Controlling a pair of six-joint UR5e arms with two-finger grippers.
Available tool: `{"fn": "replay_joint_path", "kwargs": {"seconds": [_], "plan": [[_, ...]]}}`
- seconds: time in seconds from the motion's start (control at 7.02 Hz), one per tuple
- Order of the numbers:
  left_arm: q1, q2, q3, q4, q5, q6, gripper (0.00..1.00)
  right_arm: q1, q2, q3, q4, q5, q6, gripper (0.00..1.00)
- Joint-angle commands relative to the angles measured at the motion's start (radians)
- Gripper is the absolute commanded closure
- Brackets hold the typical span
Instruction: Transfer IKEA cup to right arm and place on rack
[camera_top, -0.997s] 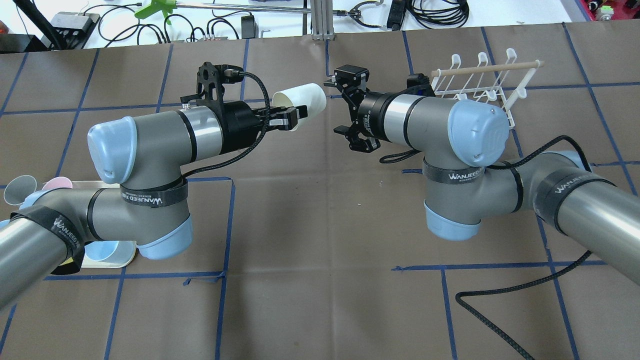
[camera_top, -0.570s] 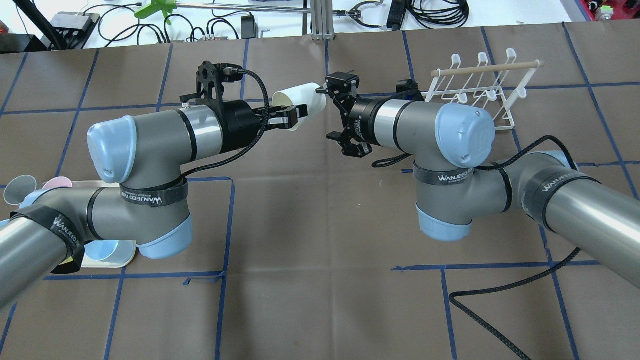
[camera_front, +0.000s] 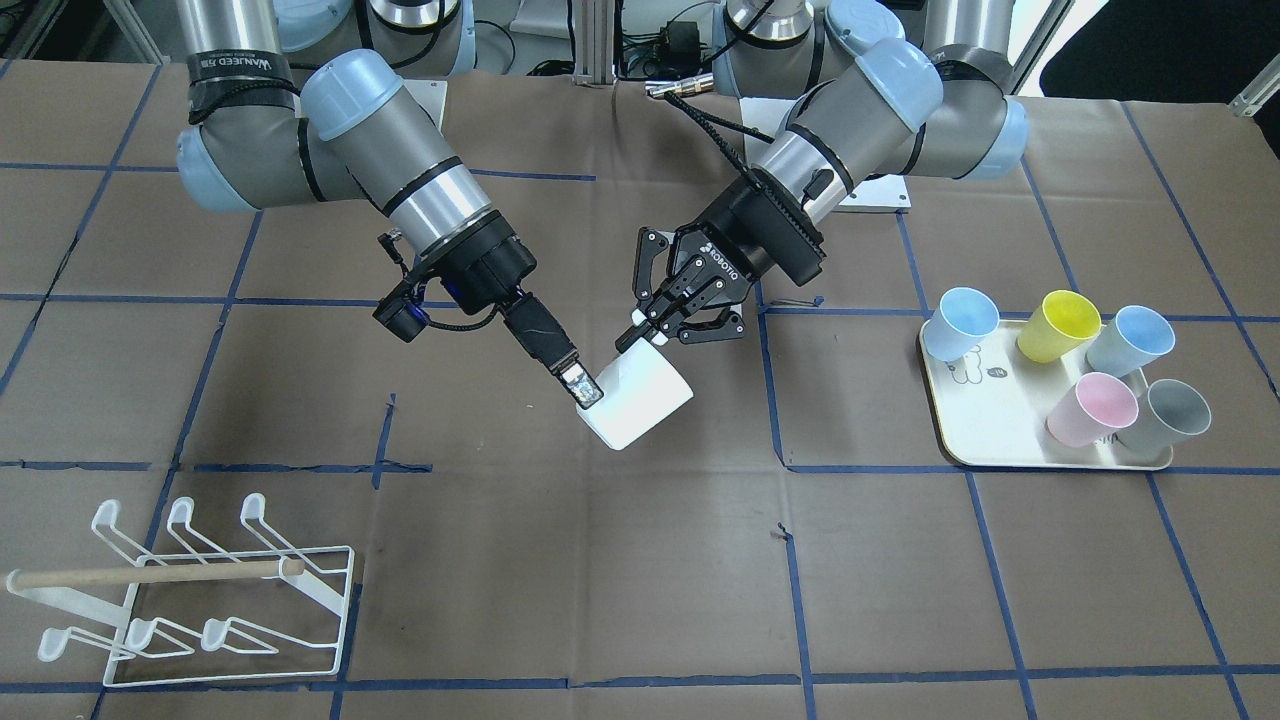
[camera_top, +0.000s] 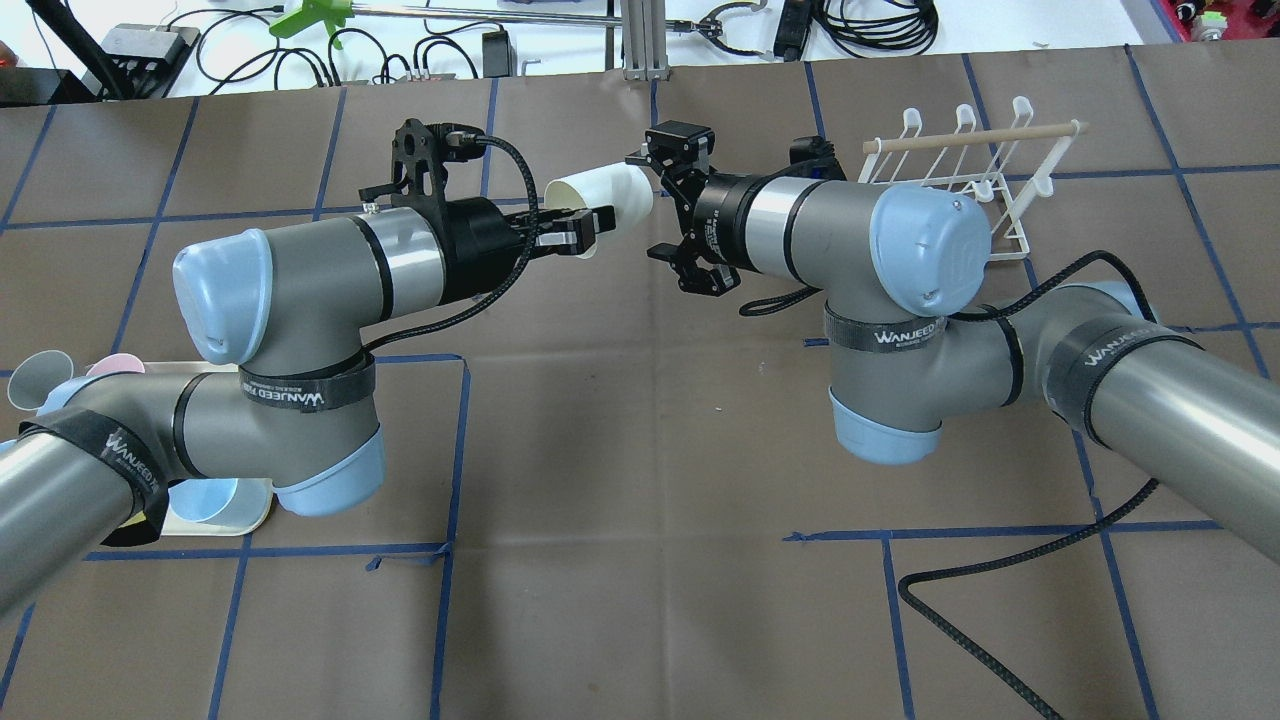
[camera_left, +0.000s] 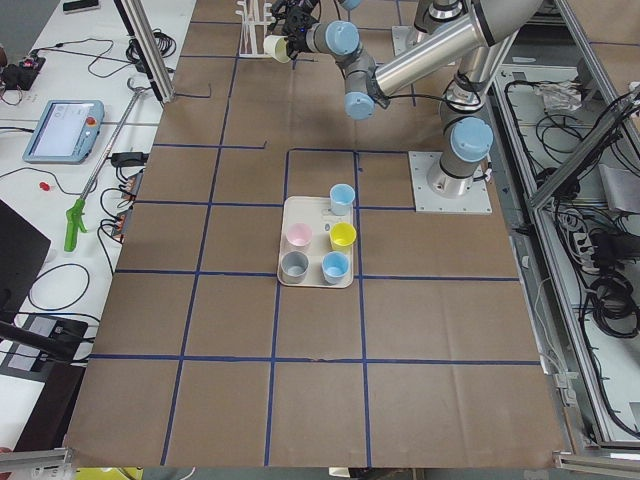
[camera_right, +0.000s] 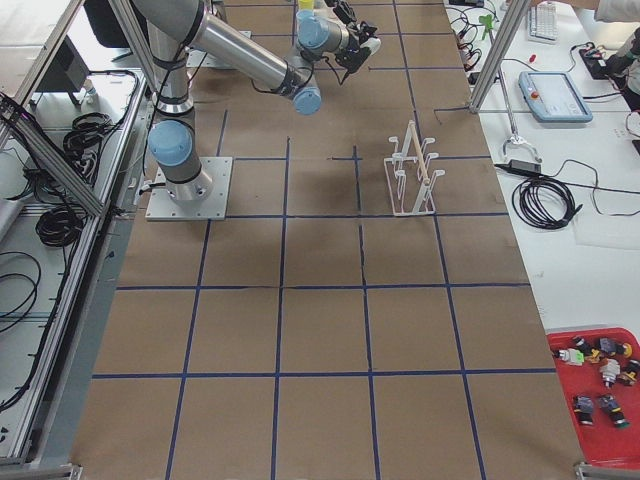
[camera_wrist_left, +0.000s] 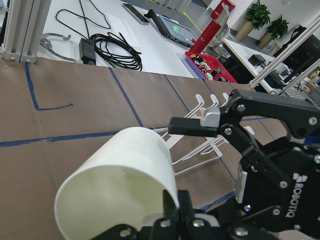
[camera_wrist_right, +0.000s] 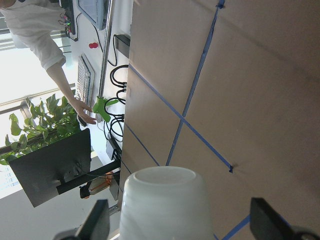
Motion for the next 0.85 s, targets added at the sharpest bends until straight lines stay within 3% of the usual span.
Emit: {"fn": "replay_joint_path", "kwargs": {"seconds": [0.0,0.71], "plan": [[0.0,0.0,0.0,0.0,0.0,0.0,1.0,0.018,0.011,-0.002,0.0,-0.01,0.0,0.02],[-0.002,0.002,0.0,0.0,0.0,0.0,1.0,0.047,0.058,-0.077,0.008,-0.015,0.023,0.02]]}}
